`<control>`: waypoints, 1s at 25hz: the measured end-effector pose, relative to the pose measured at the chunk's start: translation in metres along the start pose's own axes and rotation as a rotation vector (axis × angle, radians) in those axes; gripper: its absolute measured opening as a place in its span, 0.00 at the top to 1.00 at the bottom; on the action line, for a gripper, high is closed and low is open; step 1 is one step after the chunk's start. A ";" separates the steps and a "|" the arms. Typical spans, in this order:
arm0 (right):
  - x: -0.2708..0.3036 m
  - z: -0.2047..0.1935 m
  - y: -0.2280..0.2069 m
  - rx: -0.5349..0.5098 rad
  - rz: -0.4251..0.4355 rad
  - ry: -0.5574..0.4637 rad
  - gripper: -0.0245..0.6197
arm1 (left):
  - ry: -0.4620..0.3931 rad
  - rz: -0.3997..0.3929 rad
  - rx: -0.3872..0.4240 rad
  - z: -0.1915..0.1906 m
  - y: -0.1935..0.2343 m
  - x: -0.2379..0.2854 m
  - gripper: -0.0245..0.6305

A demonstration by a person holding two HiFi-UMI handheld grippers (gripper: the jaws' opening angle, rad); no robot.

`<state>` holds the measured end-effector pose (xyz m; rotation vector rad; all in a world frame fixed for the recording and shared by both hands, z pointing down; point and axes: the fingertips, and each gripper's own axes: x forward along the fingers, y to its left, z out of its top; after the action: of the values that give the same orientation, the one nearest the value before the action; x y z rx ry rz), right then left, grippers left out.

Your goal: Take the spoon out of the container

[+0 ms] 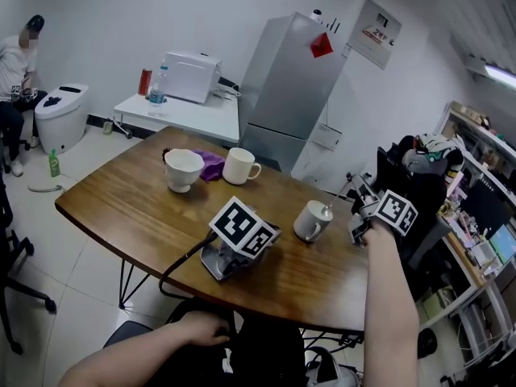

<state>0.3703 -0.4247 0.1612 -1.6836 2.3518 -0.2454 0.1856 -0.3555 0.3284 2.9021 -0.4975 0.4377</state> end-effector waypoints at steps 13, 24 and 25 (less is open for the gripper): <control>-0.035 0.018 -0.021 0.038 -0.060 -0.010 0.89 | 0.001 0.000 0.000 0.000 0.000 0.000 0.95; -0.058 -0.068 -0.059 0.117 -0.125 0.296 0.89 | 0.000 -0.001 -0.001 0.001 0.000 0.000 0.95; -0.061 -0.075 -0.061 0.124 -0.126 0.314 0.89 | 0.000 -0.001 -0.001 0.001 0.000 0.000 0.95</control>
<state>0.4229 -0.3870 0.2550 -1.8480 2.3816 -0.7113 0.1854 -0.3558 0.3271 2.9016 -0.4955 0.4376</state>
